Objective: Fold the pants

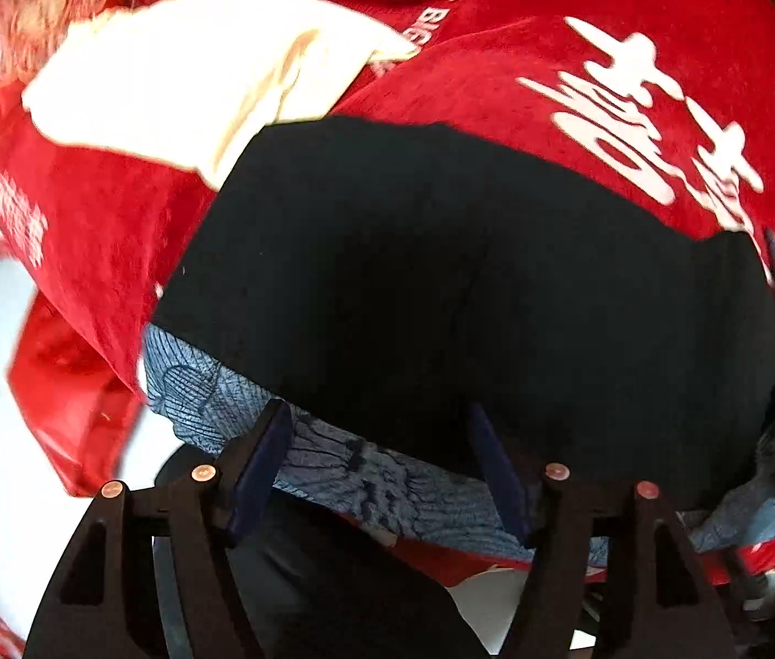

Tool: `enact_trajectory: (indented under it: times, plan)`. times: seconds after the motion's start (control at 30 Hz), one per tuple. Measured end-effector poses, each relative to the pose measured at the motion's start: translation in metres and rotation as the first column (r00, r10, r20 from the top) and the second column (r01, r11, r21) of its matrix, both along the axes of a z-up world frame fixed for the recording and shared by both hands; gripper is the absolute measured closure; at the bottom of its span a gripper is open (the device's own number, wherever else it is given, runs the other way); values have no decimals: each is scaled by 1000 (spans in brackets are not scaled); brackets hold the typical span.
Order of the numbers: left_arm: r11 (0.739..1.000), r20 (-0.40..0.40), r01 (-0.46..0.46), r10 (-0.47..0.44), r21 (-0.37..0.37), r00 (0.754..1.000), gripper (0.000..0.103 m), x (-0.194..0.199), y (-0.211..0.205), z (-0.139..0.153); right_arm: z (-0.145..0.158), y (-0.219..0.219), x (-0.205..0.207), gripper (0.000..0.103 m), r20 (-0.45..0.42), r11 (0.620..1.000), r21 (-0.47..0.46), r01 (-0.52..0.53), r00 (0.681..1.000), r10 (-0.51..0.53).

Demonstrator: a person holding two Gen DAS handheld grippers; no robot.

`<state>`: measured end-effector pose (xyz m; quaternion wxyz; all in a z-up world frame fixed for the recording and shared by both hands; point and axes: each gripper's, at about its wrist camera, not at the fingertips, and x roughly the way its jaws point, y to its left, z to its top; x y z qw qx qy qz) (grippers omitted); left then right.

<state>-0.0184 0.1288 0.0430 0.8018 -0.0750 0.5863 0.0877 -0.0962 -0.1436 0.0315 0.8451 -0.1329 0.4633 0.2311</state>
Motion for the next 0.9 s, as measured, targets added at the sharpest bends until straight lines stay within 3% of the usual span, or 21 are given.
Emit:
enact_trajectory:
  times: [0.1,0.17,0.27,0.33,0.43,0.6,0.63,0.7,0.83,0.9]
  plan:
    - [996,29,86,-86,-3,996,32,7,-31,10,30,-25,12,11,26,989,120,87,996,-90]
    - [985,46,173,-173,-1,984,32,13,-64,15,45,-47,32,11,45,973,152,173,982,-181]
    - [956,62,294,-294,12,954,30,23,-115,20,50,-80,74,10,52,940,85,331,940,-336]
    - [930,58,367,-368,26,928,22,30,-148,17,46,-92,97,10,36,914,37,404,914,-405]
    - [909,12,415,-416,40,909,22,40,-175,4,37,-108,123,10,0,863,-29,505,863,-505]
    - [906,-5,419,-420,62,908,18,39,-184,-7,30,-127,155,10,-55,797,-46,602,795,-604]
    - [907,-3,418,-418,59,908,18,39,-185,-8,28,-129,162,2,-65,790,-56,611,787,-614]
    - [908,-2,416,-417,46,909,17,36,-176,-6,21,-129,180,0,-82,791,-81,607,786,-612]
    - [910,-4,413,-413,45,911,17,38,-174,-7,-7,-127,205,0,-115,769,-233,596,768,-630]
    - [911,-5,411,-411,45,912,17,40,-174,-8,-17,-134,206,0,-143,760,-239,605,752,-644]
